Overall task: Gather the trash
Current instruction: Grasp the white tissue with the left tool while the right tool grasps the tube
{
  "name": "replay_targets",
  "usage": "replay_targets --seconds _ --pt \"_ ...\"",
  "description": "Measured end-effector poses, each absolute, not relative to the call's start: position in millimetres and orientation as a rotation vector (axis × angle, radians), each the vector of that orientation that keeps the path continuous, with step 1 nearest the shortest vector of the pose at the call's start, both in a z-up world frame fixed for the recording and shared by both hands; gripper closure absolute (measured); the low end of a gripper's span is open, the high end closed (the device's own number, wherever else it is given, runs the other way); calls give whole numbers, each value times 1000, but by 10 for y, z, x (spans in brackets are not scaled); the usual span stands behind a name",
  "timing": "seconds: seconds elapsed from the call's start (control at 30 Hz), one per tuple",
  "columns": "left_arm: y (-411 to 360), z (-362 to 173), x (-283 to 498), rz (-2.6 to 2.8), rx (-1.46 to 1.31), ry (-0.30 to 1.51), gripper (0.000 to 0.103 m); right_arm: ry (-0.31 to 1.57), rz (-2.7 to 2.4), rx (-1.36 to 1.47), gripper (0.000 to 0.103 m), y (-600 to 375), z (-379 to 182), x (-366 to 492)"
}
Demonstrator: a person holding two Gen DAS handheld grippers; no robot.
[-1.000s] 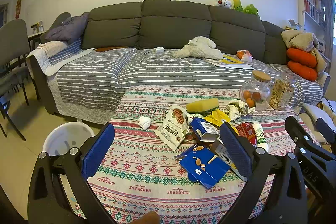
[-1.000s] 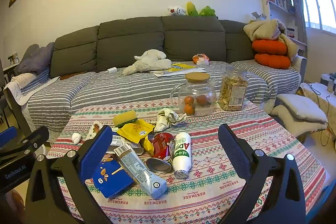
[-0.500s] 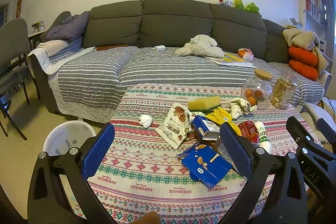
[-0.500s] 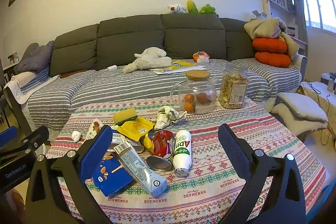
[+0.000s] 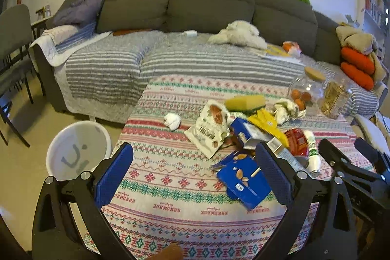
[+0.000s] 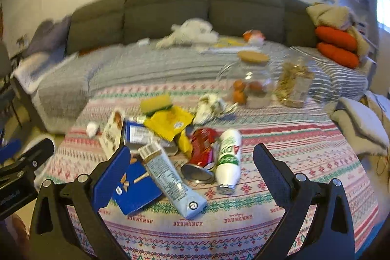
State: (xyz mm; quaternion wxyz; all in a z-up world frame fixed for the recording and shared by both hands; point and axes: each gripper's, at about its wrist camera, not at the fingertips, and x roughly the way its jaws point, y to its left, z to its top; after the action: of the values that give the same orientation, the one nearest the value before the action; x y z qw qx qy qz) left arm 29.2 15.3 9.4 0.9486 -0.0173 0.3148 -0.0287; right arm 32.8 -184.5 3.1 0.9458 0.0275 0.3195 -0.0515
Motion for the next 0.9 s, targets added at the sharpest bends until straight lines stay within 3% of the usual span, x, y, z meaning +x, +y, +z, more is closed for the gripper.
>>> replay_targets --seconds 0.33,0.67,0.87,0.9 --pt "388 280 573 -31 53 660 7 920 120 -79 5 -1596 -308 843" --pt "574 -16 1075 -91 -66 846 7 963 156 -99 11 -1608 -546 1085" --pt "580 -123 1281 -102 -64 886 7 1000 185 -135 46 -1523 -649 1191" --pt "601 -143 1323 -108 -76 897 7 1015 189 -139 63 -1508 -679 1214"
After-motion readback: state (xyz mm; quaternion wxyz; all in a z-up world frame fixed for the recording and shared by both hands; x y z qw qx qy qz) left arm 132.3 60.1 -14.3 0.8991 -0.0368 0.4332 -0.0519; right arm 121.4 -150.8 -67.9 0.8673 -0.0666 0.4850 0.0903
